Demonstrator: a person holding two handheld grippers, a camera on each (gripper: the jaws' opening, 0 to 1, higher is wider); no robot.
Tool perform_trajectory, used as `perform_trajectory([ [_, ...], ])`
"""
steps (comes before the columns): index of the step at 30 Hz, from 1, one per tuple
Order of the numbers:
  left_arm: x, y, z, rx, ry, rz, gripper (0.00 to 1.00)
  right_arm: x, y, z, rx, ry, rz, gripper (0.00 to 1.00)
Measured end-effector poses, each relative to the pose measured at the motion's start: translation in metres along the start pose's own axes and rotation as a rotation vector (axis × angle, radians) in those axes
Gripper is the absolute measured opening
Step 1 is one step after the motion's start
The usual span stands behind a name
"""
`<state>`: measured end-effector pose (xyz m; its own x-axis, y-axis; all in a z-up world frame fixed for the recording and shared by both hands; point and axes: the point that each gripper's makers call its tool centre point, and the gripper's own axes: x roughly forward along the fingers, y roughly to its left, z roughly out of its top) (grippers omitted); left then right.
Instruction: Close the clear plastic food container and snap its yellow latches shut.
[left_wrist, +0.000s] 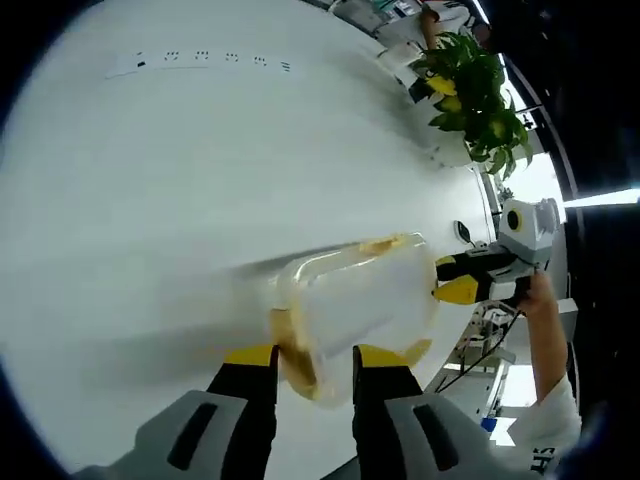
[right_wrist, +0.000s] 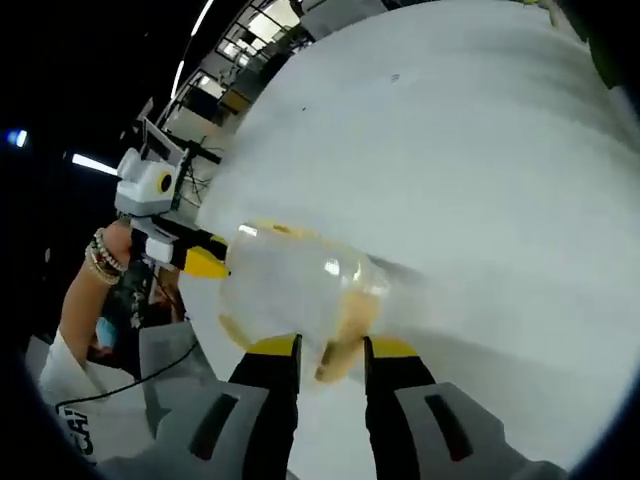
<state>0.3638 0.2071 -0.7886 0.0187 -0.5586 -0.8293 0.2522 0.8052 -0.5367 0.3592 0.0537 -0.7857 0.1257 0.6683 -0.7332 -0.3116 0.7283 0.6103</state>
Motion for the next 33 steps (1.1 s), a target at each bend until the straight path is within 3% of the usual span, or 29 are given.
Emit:
perform_trajectory([
  [20, 0.002, 0.001, -0.001, -0.01, 0.009, 0.012, 0.18, 0.004, 0.002, -0.001, -0.024, 0.03, -0.002, 0.18],
  [21, 0.002, 0.001, 0.0, -0.018, 0.011, 0.008, 0.18, 0.005, 0.0, 0.006, -0.005, 0.004, -0.011, 0.18],
  [33, 0.001, 0.001, -0.001, -0.026, 0.002, 0.008, 0.18, 0.005, 0.003, 0.008, -0.021, 0.056, -0.027, 0.21],
])
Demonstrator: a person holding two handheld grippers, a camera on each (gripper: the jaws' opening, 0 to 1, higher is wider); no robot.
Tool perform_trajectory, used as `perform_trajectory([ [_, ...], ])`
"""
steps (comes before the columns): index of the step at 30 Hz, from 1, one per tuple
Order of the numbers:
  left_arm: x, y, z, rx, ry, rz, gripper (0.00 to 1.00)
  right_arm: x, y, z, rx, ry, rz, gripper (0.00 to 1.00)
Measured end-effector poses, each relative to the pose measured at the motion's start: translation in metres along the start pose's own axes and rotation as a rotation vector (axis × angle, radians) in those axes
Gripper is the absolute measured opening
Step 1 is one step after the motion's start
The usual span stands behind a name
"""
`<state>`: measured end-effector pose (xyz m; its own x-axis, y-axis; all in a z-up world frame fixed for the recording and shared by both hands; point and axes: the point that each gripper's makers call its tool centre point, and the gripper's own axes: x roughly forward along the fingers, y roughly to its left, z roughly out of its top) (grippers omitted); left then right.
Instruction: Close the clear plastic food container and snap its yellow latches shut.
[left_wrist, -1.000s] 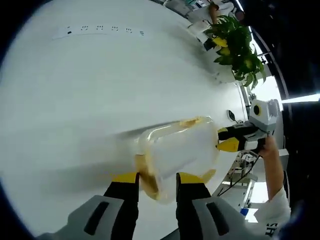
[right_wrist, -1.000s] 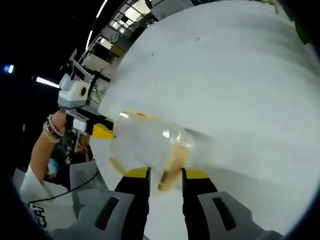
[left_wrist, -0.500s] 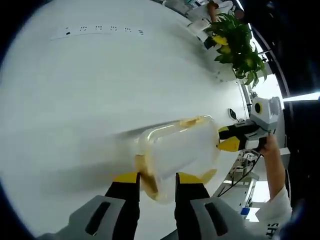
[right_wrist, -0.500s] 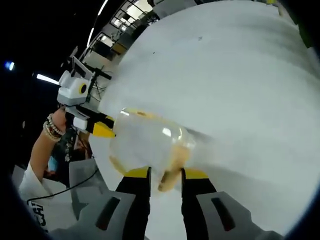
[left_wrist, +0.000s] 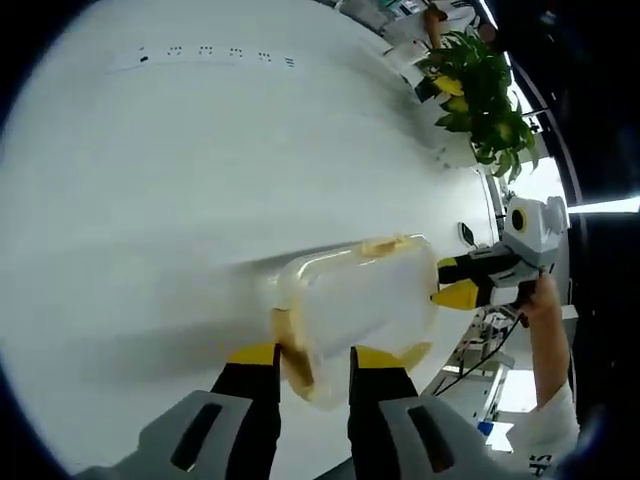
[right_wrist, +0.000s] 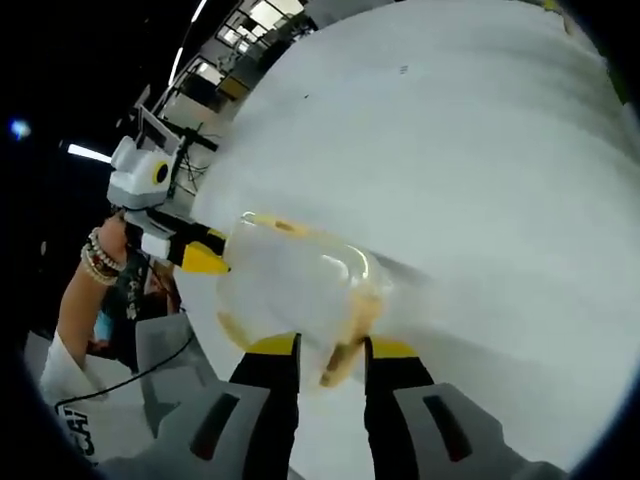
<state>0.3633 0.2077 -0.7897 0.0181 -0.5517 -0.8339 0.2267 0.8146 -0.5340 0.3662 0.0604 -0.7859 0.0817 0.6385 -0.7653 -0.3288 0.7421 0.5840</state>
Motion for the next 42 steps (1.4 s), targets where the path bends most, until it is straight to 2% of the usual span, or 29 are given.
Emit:
perform_trajectory([
  [2, 0.0, 0.001, 0.0, -0.029, -0.004, -0.021, 0.17, 0.0, 0.0, -0.001, -0.002, 0.001, 0.001, 0.21],
  [7, 0.0, 0.0, 0.001, -0.024, -0.005, -0.011, 0.17, 0.0, 0.002, -0.005, -0.003, 0.01, -0.001, 0.2],
  [10, 0.001, 0.0, 0.001, -0.027, 0.01, -0.01, 0.14, 0.0, 0.002, -0.006, -0.005, 0.01, -0.004, 0.2],
  [11, 0.003, 0.001, -0.004, -0.053, 0.036, -0.017, 0.14, 0.0, 0.002, -0.007, -0.007, 0.005, -0.004, 0.2],
  [13, 0.006, 0.0, -0.002, -0.045, 0.002, -0.038, 0.15, 0.001, 0.001, -0.009, -0.001, 0.009, -0.001, 0.2],
  [17, 0.01, -0.003, -0.002, -0.027, -0.004, -0.039, 0.16, 0.002, 0.002, -0.011, -0.005, 0.011, -0.003, 0.21],
  [27, 0.008, -0.006, -0.001, 0.044, -0.04, -0.034, 0.18, 0.003, 0.005, -0.008, -0.085, 0.032, -0.104, 0.25],
  [29, 0.007, -0.006, -0.002, 0.098, -0.034, -0.038, 0.19, 0.002, 0.004, -0.007, -0.152, 0.064, -0.15, 0.26],
  [31, 0.005, -0.005, 0.002, 0.178, -0.045, -0.01, 0.21, 0.001, 0.005, -0.004, -0.23, 0.083, -0.194, 0.27],
  [33, 0.002, -0.008, 0.008, 0.333, -0.085, 0.018, 0.22, -0.001, 0.007, -0.001, -0.331, 0.114, -0.259, 0.28],
  [37, -0.006, -0.002, 0.009, 0.357, -0.093, 0.054, 0.29, -0.005, 0.006, 0.0, -0.427, 0.159, -0.311, 0.26],
  [38, -0.009, -0.001, 0.013, 0.392, -0.123, 0.062, 0.33, -0.006, 0.007, 0.003, -0.442, 0.15, -0.316, 0.25],
  [40, -0.019, 0.001, 0.021, 0.516, -0.177, 0.117, 0.47, -0.011, 0.01, 0.012, -0.443, 0.118, -0.323, 0.27],
  [42, -0.025, 0.001, 0.02, 0.562, -0.181, 0.138, 0.51, -0.015, 0.015, 0.022, -0.458, 0.084, -0.315, 0.27],
])
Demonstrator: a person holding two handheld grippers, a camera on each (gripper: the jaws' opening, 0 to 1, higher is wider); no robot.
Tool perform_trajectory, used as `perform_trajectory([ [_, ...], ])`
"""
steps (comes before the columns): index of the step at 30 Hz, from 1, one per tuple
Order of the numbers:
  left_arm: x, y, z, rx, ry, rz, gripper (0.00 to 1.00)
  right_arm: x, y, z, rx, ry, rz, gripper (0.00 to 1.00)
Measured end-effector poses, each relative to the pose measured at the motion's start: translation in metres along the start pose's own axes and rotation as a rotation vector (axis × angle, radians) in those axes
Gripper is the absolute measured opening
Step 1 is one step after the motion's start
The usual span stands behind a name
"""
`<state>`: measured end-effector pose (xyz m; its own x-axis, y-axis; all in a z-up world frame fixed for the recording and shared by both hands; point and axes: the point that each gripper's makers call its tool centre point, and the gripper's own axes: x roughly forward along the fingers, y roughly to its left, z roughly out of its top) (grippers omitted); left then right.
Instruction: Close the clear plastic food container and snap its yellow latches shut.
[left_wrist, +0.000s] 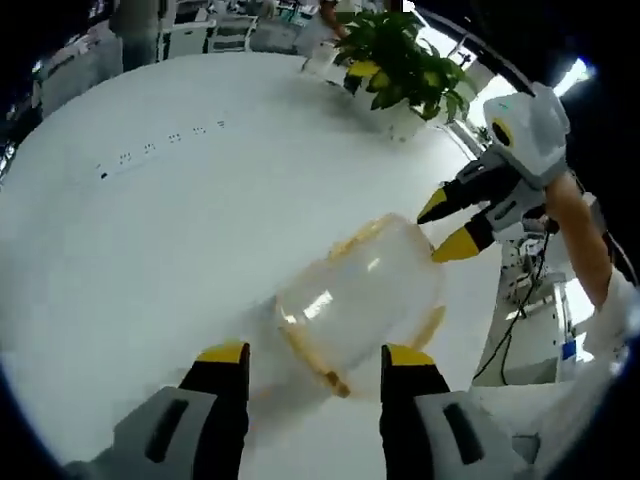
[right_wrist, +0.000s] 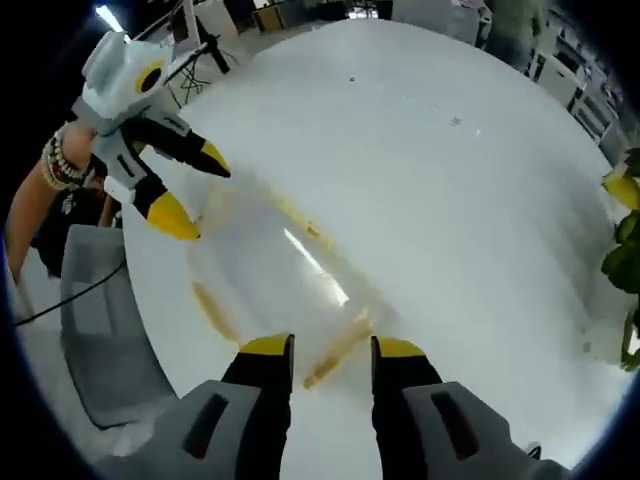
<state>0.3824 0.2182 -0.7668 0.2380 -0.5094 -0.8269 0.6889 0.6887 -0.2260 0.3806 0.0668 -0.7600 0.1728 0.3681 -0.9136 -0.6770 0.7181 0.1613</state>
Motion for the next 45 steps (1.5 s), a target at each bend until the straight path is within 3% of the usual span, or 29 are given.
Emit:
perform_trajectory([
  [2, -0.005, -0.006, 0.003, -0.003, -0.019, -0.019, 0.48, -0.003, 0.0, 0.009, -0.003, -0.031, -0.005, 0.27],
  [5, -0.009, -0.015, 0.02, -0.03, -0.113, -0.048, 0.44, -0.006, 0.007, 0.023, -0.047, -0.083, -0.007, 0.25],
  [7, -0.01, -0.025, 0.033, -0.018, -0.219, -0.08, 0.31, -0.006, 0.009, 0.033, -0.066, -0.114, -0.002, 0.2],
  [9, -0.008, -0.033, 0.033, -0.081, -0.256, -0.104, 0.14, -0.004, 0.013, 0.039, -0.08, -0.136, 0.017, 0.11],
  [11, -0.002, -0.044, 0.034, -0.164, -0.297, -0.15, 0.06, 0.0, 0.022, 0.046, -0.047, -0.173, 0.068, 0.05],
  [12, 0.0, -0.047, 0.034, -0.155, -0.312, -0.158, 0.03, 0.001, 0.023, 0.047, -0.039, -0.177, 0.074, 0.05],
  [18, 0.016, -0.061, 0.032, -0.044, -0.307, -0.121, 0.0, 0.012, 0.027, 0.047, -0.056, -0.168, 0.073, 0.03],
  [28, 0.031, -0.071, 0.04, -0.02, -0.341, -0.12, 0.0, 0.022, 0.037, 0.049, -0.044, -0.194, 0.105, 0.0],
  [31, 0.039, -0.072, 0.036, -0.021, -0.321, -0.127, 0.0, 0.025, 0.038, 0.049, -0.048, -0.19, 0.111, 0.0],
  [45, 0.039, -0.08, 0.029, -0.023, -0.314, -0.167, 0.0, 0.029, 0.023, 0.061, -0.04, -0.207, 0.091, 0.0],
])
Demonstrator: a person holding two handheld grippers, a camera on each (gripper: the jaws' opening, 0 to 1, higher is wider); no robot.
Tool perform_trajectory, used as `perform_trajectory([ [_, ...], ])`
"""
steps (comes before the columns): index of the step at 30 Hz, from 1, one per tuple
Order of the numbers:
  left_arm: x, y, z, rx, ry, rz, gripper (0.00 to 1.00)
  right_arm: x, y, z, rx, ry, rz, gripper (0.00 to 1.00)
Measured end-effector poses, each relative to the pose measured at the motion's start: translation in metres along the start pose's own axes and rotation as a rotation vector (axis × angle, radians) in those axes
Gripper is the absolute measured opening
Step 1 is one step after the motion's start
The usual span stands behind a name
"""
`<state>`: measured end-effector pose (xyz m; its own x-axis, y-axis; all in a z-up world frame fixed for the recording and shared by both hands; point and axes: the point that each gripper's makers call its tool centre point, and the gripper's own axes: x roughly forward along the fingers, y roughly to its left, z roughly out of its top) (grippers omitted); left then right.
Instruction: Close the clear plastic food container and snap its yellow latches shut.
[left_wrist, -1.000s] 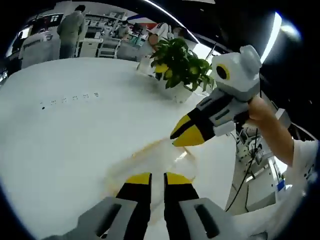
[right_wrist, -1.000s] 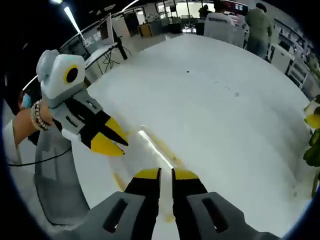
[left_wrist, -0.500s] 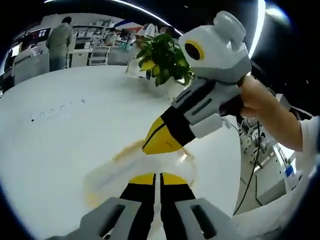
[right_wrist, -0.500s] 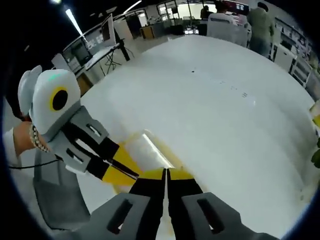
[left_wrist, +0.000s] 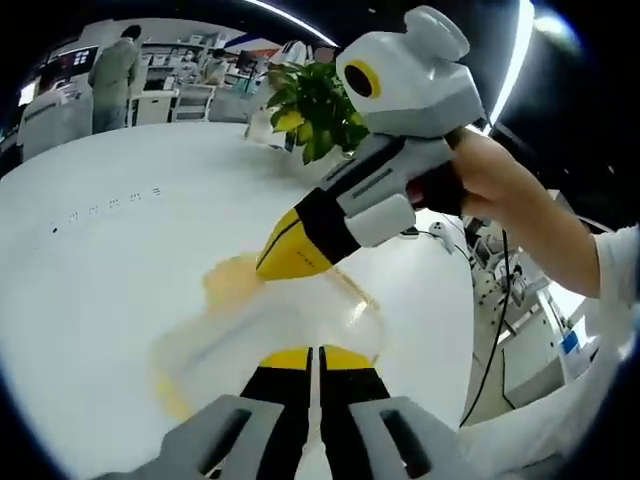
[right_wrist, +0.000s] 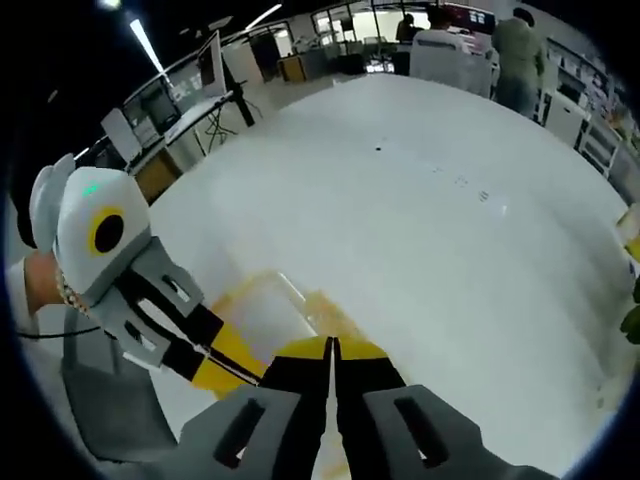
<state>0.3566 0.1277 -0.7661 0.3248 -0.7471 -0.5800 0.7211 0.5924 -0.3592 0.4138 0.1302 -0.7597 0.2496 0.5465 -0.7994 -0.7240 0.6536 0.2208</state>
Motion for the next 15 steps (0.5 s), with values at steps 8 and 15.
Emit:
perform_trajectory([
  [8, -0.008, -0.014, -0.003, 0.017, -0.003, -0.031, 0.0, 0.007, 0.0, -0.005, -0.004, 0.02, -0.014, 0.0],
  [15, -0.013, -0.033, -0.012, 0.002, 0.007, -0.078, 0.0, 0.008, -0.001, -0.008, -0.002, 0.031, -0.016, 0.0],
])
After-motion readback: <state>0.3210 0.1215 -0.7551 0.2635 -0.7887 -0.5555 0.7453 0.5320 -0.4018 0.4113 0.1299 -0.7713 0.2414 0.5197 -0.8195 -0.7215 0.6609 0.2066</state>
